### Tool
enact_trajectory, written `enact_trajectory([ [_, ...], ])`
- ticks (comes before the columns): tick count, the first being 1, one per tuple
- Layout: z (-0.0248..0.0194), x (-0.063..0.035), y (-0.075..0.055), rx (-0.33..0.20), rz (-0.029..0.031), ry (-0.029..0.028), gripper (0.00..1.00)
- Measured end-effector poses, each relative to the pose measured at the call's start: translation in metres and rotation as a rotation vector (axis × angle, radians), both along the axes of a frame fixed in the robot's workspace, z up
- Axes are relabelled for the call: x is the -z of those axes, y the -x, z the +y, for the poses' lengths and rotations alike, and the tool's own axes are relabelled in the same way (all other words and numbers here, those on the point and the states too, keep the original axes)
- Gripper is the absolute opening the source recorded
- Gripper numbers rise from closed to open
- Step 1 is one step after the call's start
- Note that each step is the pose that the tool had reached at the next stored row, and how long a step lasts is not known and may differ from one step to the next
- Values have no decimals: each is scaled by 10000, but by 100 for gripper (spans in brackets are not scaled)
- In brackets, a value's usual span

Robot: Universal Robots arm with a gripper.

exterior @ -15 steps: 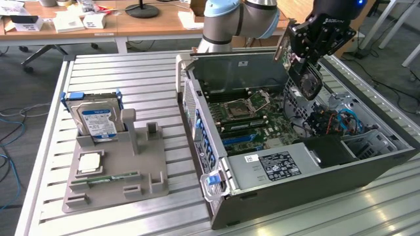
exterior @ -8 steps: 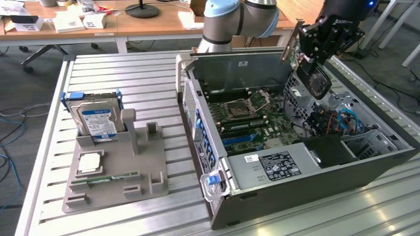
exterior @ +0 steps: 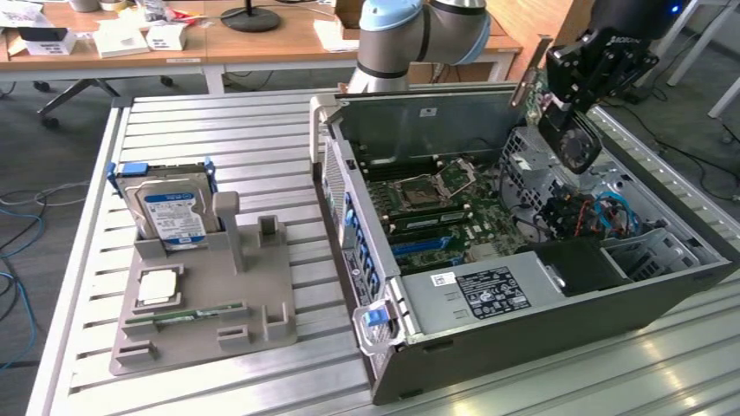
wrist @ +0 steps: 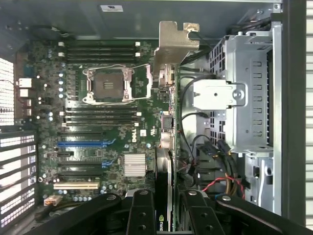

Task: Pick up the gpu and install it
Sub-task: 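Pick up the gpu and move the gpu toward the slot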

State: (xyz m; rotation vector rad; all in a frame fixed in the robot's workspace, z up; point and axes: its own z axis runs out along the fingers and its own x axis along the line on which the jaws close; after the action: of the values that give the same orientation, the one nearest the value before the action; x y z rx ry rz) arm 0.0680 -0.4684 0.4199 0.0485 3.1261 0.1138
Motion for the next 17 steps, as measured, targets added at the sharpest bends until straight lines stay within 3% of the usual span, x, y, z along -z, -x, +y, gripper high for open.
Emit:
enact_trajectory([
  [11, 2, 6, -25, 0, 0, -2, 27],
  [17, 17, 123, -25, -1, 0, -1, 27],
])
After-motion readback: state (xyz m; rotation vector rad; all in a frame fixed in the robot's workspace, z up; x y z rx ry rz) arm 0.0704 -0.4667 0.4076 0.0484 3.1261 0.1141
